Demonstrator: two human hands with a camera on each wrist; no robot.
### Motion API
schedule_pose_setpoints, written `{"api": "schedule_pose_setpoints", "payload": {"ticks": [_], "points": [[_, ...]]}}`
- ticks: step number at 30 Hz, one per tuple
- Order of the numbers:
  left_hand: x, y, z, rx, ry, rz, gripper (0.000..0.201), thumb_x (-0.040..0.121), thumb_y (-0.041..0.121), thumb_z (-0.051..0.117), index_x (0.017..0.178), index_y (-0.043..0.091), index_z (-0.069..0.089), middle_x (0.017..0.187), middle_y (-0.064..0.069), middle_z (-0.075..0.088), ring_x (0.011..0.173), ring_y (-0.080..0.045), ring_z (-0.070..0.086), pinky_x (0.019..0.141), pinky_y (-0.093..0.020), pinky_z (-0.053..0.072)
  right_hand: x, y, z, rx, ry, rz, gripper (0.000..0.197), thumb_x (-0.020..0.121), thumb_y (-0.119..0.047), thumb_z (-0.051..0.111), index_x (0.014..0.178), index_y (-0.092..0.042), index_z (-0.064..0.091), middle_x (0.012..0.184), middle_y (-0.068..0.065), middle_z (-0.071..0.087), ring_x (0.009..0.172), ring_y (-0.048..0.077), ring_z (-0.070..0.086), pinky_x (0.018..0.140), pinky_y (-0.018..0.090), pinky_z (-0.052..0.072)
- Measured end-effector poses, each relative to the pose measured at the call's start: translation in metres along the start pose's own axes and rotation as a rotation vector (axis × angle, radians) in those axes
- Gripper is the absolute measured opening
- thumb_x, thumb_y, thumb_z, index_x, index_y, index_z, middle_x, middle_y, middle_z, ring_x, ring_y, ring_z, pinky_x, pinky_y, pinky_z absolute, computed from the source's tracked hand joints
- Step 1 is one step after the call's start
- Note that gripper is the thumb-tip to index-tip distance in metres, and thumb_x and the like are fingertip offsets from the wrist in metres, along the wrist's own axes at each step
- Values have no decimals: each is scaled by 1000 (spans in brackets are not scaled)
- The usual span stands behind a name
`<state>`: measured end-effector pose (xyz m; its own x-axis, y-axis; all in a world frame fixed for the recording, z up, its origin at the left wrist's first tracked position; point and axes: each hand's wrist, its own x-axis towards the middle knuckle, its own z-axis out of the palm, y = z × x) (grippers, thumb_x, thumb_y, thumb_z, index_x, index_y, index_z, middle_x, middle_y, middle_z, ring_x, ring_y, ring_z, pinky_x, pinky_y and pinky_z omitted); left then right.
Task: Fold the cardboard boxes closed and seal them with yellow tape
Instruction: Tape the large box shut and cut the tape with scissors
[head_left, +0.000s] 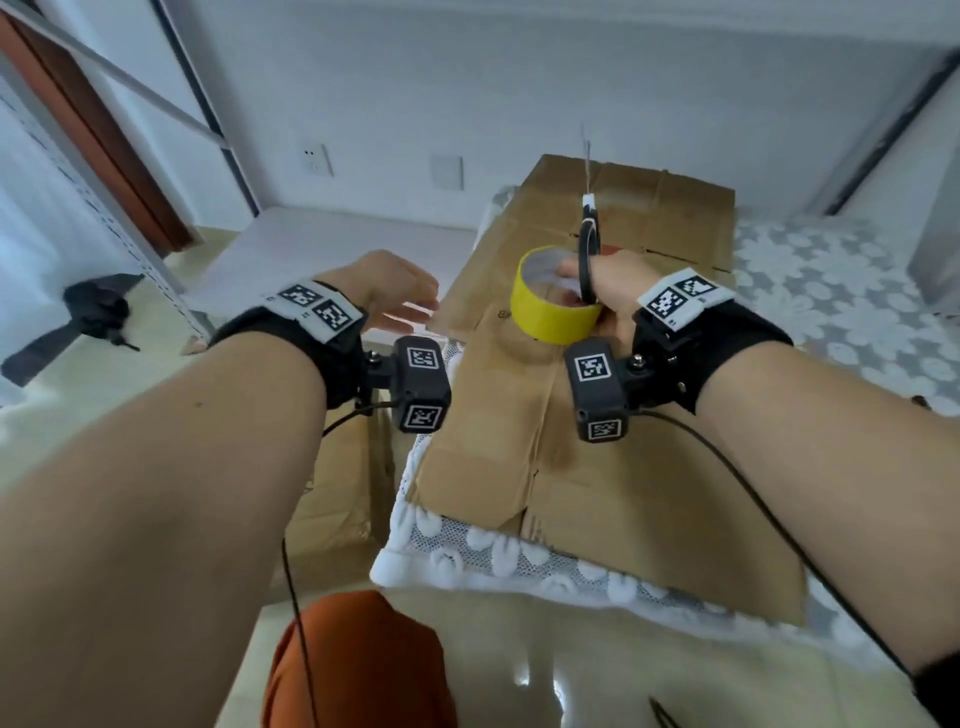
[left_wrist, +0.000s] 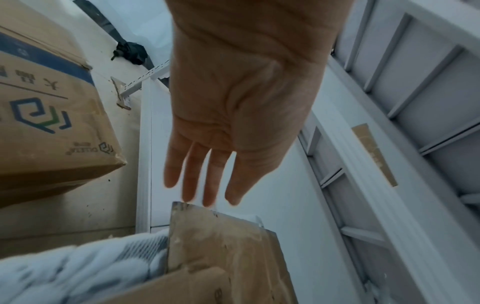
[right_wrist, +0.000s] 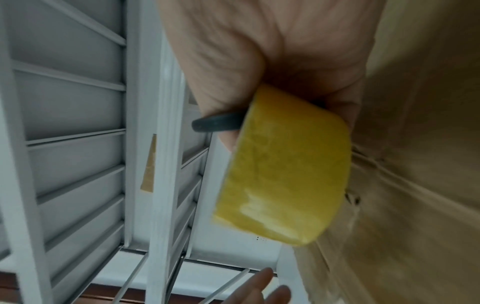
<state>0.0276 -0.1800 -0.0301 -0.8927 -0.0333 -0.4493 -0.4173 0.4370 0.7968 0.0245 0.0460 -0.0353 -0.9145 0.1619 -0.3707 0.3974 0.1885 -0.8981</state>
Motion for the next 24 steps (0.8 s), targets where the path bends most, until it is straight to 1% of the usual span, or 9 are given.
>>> {"api": "schedule_pose_setpoints", "payload": {"ticks": [3, 7, 12, 14, 17, 19, 20, 22, 24], "points": [[-27, -6, 6, -75, 11, 61, 25, 98, -1, 46, 111, 2, 66, 78, -5, 65, 69, -14, 62, 85, -35, 54, -24, 3, 5, -99, 56, -30, 44, 75, -23, 72, 110, 1, 60, 94, 14, 67, 82, 27, 66, 73, 37, 56], [-55, -7, 22, -68, -91, 101, 23, 93, -4, 51, 104, 7, 68, 68, -2, 58, 55, -9, 52, 86, -38, 57, -52, 12, -13, -142, 171, -5, 40, 83, -21, 64, 115, 2, 58, 99, 16, 62, 88, 29, 59, 77, 35, 48], [-82, 9, 69, -56, -250, 133, 11, 94, 8, 60, 102, 12, 66, 81, -2, 62, 72, -12, 58, 88, -37, 55, -76, 44, -69, -179, 451, 41, 42, 92, -30, 55, 120, 2, 58, 113, 18, 63, 107, 33, 60, 82, 32, 44], [-91, 22, 97, -22, -326, 148, 15, 95, 8, 59, 109, 13, 64, 90, -3, 65, 80, -13, 61, 84, -33, 55, -92, 52, -99, -235, 573, 68, 40, 94, -26, 51, 121, 3, 56, 117, 19, 62, 112, 34, 58, 88, 33, 43], [-106, 42, 138, 50, -417, 181, 20, 96, 9, 59, 115, 15, 62, 101, -5, 68, 86, -15, 64, 78, -28, 55, -98, 68, -140, -328, 568, 119, 35, 95, -19, 50, 121, 3, 55, 115, 15, 58, 102, 28, 54, 85, 32, 42], [-115, 50, 165, 74, -446, 185, 21, 96, 10, 59, 116, 14, 60, 104, -6, 67, 87, -16, 65, 83, -30, 55, -97, 82, -166, -413, 708, 187, 30, 94, -17, 46, 113, 4, 57, 117, 16, 59, 106, 31, 54, 94, 37, 42], [-118, 52, 174, 77, -449, 181, 22, 96, 11, 59, 118, 13, 60, 105, -6, 67, 87, -17, 65, 84, -30, 54, -98, 89, -177, -433, 739, 193, 32, 91, -22, 50, 108, 3, 59, 119, 20, 60, 110, 36, 55, 97, 40, 41], [-122, 53, 188, 80, -441, 164, 26, 97, 11, 58, 123, 11, 58, 109, -8, 66, 91, -18, 65, 84, -31, 53, -109, 95, -186, -452, 574, 174, 40, 84, -31, 62, 109, 1, 60, 119, 17, 59, 114, 37, 55, 87, 32, 41], [-127, 51, 194, 92, -429, 142, 27, 97, 11, 57, 123, 10, 58, 116, -10, 64, 98, -22, 65, 86, -32, 53, -121, 100, -198, -510, 409, 167, 44, 87, -23, 64, 123, -1, 55, 127, 17, 56, 118, 34, 53, 77, 29, 35]]}}
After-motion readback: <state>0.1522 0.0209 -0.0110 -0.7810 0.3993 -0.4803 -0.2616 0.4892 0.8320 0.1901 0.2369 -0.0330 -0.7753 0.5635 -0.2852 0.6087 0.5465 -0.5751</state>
